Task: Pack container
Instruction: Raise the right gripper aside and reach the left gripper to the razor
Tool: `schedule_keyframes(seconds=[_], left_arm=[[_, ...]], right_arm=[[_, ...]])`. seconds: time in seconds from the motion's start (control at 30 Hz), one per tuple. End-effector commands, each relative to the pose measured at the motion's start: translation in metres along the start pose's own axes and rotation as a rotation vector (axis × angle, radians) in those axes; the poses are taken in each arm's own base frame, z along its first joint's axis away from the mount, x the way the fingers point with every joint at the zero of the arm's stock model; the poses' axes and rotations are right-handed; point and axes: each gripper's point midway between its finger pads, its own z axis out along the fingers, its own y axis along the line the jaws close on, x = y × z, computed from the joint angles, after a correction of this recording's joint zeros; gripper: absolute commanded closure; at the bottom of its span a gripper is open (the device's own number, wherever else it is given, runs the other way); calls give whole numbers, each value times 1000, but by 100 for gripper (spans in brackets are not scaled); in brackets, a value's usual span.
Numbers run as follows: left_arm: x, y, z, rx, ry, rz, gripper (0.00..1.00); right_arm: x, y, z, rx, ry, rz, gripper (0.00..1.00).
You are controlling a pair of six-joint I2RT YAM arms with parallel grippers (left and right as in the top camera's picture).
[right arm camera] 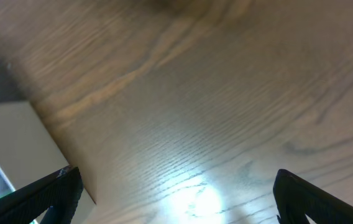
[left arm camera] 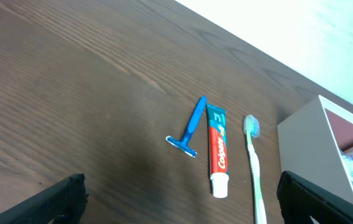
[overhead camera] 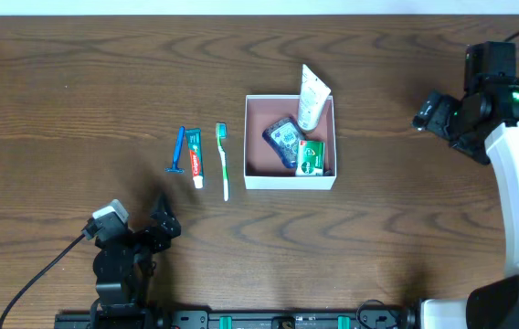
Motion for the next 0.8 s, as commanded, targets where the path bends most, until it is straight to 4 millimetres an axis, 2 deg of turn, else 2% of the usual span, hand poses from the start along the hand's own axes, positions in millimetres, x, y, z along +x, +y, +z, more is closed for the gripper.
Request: schedule_keyframes(seconds=[0.0, 0.27, 0.47, 0.6, 0.77], left_arm=[[13, -1, 4, 19, 46, -23, 2], [15, -2, 4, -5, 110, 28, 2], [-16, -17, 8, -37, 176, 161, 2], [-35, -28, 26, -77, 269, 167, 2], [-53, -42, 68, -112, 403, 246, 2]], right_arm=[[-4, -2, 8, 10, 16, 128, 1], [-3, -1, 12, 14, 24, 124, 1], [-3, -1, 12, 14, 24, 124, 1], [-3, -1, 12, 14, 24, 124, 1], [-3, -1, 12, 14, 24, 124, 1]])
